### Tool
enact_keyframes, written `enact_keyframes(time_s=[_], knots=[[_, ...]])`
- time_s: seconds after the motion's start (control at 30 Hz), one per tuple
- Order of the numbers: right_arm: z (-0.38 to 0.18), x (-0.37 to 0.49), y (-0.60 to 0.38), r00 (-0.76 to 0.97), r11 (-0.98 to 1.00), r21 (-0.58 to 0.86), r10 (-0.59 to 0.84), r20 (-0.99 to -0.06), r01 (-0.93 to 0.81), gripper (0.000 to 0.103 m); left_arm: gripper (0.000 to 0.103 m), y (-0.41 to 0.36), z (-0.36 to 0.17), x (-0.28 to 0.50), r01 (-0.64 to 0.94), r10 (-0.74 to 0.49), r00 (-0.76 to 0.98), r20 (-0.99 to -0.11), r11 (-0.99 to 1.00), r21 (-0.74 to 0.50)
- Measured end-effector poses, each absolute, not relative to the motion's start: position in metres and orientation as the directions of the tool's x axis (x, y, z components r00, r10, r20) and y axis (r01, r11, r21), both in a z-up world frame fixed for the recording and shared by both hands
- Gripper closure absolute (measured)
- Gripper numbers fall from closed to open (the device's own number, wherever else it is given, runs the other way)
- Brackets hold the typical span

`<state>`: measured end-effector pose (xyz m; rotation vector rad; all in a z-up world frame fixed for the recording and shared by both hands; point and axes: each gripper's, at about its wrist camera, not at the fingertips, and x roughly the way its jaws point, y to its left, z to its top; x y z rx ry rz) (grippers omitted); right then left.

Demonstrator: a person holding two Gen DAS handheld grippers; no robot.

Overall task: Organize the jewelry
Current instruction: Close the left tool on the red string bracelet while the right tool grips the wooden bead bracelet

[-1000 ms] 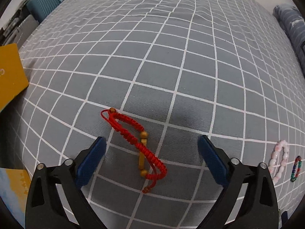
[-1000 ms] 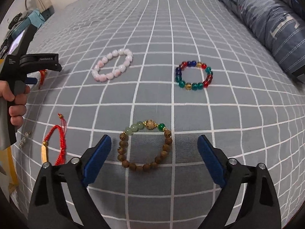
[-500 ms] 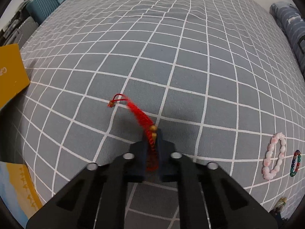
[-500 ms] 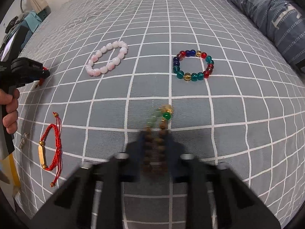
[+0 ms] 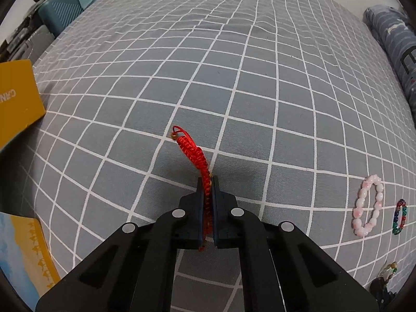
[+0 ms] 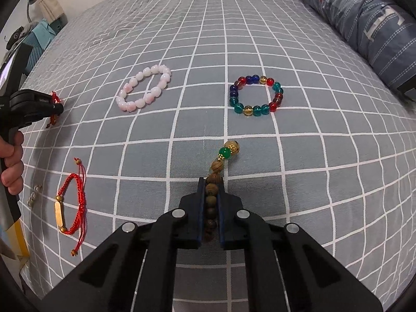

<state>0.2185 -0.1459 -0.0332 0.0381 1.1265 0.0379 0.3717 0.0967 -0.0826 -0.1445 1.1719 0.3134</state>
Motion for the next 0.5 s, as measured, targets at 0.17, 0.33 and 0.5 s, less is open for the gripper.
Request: enact_keyframes(time_s=[0.17, 0.33, 0.5], knots=[[-0.029, 0.216, -0.145, 0.447, 0.999, 0.047, 0.046, -0.893, -0.009, 0.096, 0.099, 0.100, -0.073, 0.365, -0.328, 0.159, 0.369, -0.916, 0.944, 0.032], [-0.023, 0.210, -0.141, 0.465, 0.999, 0.039, 0.041, -0.884, -0.013, 0.096, 0.099, 0.099, -0.065, 0.355, -0.328, 0.153, 0.380, -0.912, 0.944, 0.022], [-0.015, 0.206, -0.138, 0.488, 0.999, 0.033, 0.035, -0.872, -0.013, 0.096, 0.099, 0.092, -0.049, 0.341, -0.305, 0.135, 0.413, -0.901, 0.952, 0.003]])
